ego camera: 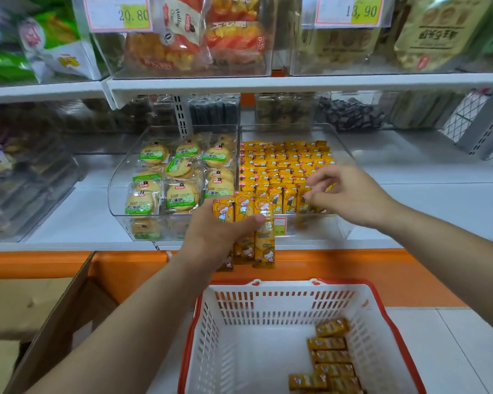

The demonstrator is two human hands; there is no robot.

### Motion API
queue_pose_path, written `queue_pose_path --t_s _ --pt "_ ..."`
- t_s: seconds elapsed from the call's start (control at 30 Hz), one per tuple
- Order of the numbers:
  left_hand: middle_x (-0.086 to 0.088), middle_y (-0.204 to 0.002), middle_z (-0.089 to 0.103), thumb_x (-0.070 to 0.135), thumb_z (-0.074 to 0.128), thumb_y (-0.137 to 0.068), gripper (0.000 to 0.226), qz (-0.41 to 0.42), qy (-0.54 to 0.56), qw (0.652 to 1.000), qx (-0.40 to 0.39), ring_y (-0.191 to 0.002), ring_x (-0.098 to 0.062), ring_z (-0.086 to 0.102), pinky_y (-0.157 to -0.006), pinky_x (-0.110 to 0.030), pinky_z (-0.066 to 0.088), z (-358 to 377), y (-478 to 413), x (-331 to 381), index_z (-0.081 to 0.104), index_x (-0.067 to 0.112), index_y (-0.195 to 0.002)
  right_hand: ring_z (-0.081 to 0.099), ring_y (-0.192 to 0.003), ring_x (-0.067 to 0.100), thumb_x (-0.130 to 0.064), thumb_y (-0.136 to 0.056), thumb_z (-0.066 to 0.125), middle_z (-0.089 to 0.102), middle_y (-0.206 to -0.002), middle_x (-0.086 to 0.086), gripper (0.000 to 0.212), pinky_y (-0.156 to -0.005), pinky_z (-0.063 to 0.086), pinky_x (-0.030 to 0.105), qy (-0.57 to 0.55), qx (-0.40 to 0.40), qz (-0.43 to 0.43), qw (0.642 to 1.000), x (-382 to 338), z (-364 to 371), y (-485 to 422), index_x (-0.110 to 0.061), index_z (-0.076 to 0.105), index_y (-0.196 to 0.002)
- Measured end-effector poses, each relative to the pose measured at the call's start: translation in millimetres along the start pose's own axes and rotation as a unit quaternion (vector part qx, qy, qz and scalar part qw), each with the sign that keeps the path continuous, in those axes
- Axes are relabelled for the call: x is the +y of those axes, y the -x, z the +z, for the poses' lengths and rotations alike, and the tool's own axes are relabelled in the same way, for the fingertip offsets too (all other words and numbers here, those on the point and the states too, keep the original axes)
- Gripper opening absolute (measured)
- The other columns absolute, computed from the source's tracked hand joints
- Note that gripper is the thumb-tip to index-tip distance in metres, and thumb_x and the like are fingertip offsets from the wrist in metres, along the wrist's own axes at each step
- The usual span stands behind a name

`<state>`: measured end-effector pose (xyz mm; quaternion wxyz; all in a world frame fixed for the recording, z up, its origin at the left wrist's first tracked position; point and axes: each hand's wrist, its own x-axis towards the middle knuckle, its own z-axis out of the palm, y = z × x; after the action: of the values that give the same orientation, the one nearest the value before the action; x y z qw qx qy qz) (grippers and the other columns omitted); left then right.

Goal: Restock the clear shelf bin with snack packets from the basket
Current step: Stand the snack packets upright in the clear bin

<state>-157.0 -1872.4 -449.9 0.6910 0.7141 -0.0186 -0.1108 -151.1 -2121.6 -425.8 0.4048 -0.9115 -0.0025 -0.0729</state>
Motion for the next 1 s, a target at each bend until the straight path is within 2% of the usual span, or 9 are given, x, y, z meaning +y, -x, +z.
queue_pose_path --t_s 0.07,0.17,0.27,0.43,0.53,0.67,0.77,0.8,1.0 --pt "-0.001 -0.091 0.080 0.030 0.089 -0.069 0.046 -0.009 0.016 1.000 -0.012 -0.080 -0.024 0.079 -0.065 -0.040 0.065 4 3 -2 0.066 0.023 -0.109 0.071 -0.074 0.017 -0.020 -0.090 0.069 0.070 -0.079 -0.004 0.016 -0.061 0.056 0.028 -0.131 -0.053 0.014 0.990 -11 4 26 -0.026 0.069 -0.105" --pt "-0.004 -0.093 0.081 0.027 0.088 -0.074 0.039 -0.015 0.023 0.999 -0.034 -0.081 -0.027 0.079 -0.068 -0.044 0.065 12 8 -6 0.068 0.024 -0.107 0.073 -0.082 0.021 -0.021 -0.095 0.064 0.074 -0.099 0.001 0.030 -0.060 0.056 0.027 -0.239 -0.105 0.043 0.964 -22 15 48 -0.034 0.062 -0.122" --pt "-0.005 -0.096 0.080 0.027 0.087 -0.077 0.041 -0.014 0.033 0.998 -0.054 -0.084 -0.028 0.079 -0.067 -0.042 0.064 20 14 -7 0.068 0.024 -0.112 0.073 -0.088 0.020 -0.026 -0.094 0.066 0.071 -0.106 -0.001 0.034 -0.068 0.058 0.033 -0.247 -0.127 0.043 0.960 -25 21 51 -0.036 0.062 -0.126" --pt "-0.004 -0.096 0.080 0.030 0.088 -0.074 0.037 -0.007 0.040 0.997 -0.062 -0.085 -0.028 0.079 -0.064 -0.038 0.064 26 21 -7 0.070 0.029 -0.106 0.073 -0.078 0.018 -0.022 -0.081 0.078 0.070 -0.096 -0.006 0.029 -0.071 0.060 0.033 -0.240 -0.138 0.028 0.960 -23 11 50 -0.028 0.073 -0.109" --pt "-0.004 -0.095 0.080 0.034 0.088 -0.068 0.043 -0.013 0.036 0.998 -0.054 -0.086 -0.026 0.079 -0.071 -0.042 0.064 25 21 -8 0.069 0.027 -0.106 0.071 -0.077 0.016 -0.018 -0.080 0.079 0.069 -0.094 -0.004 0.026 -0.067 0.058 0.027 -0.219 -0.113 0.018 0.969 -18 -4 43 -0.028 0.076 -0.104" --pt "-0.003 -0.091 0.080 0.029 0.086 -0.075 0.042 -0.036 0.025 0.998 -0.044 -0.084 -0.023 0.079 -0.071 -0.039 0.063 20 17 -8 0.065 0.022 -0.111 0.070 -0.078 0.019 -0.014 -0.081 0.080 0.067 -0.099 0.005 0.025 -0.073 0.058 0.037 -0.166 0.031 0.013 0.985 -2 -27 26 -0.028 0.071 -0.099" --pt "-0.004 -0.089 0.080 0.026 0.086 -0.079 0.036 -0.043 0.026 0.998 -0.049 -0.083 -0.023 0.079 -0.069 -0.037 0.063 19 14 -8 0.066 0.021 -0.109 0.069 -0.069 0.007 -0.014 -0.080 0.080 0.068 -0.096 0.001 0.027 -0.065 0.053 0.015 -0.044 0.155 -0.016 0.987 16 -37 10 -0.030 0.066 -0.097" --pt "-0.004 -0.089 0.080 0.025 0.085 -0.080 0.035 -0.043 0.023 0.997 -0.051 -0.083 -0.023 0.079 -0.069 -0.037 0.063 19 13 -8 0.066 0.021 -0.108 0.069 -0.070 0.007 -0.013 -0.080 0.080 0.069 -0.096 0.002 0.028 -0.063 0.051 0.013 -0.022 0.171 -0.018 0.985 21 -37 4 -0.030 0.065 -0.097" --pt "-0.006 -0.088 0.080 0.024 0.085 -0.080 0.033 -0.045 0.027 0.997 -0.059 -0.083 -0.023 0.079 -0.062 -0.032 0.061 17 10 -9 0.066 0.022 -0.108 0.068 -0.075 0.016 -0.011 -0.081 0.078 0.068 -0.096 0.002 0.026 -0.069 0.051 0.025 0.080 0.122 0.013 0.989 46 -7 -25 -0.018 0.066 -0.103"
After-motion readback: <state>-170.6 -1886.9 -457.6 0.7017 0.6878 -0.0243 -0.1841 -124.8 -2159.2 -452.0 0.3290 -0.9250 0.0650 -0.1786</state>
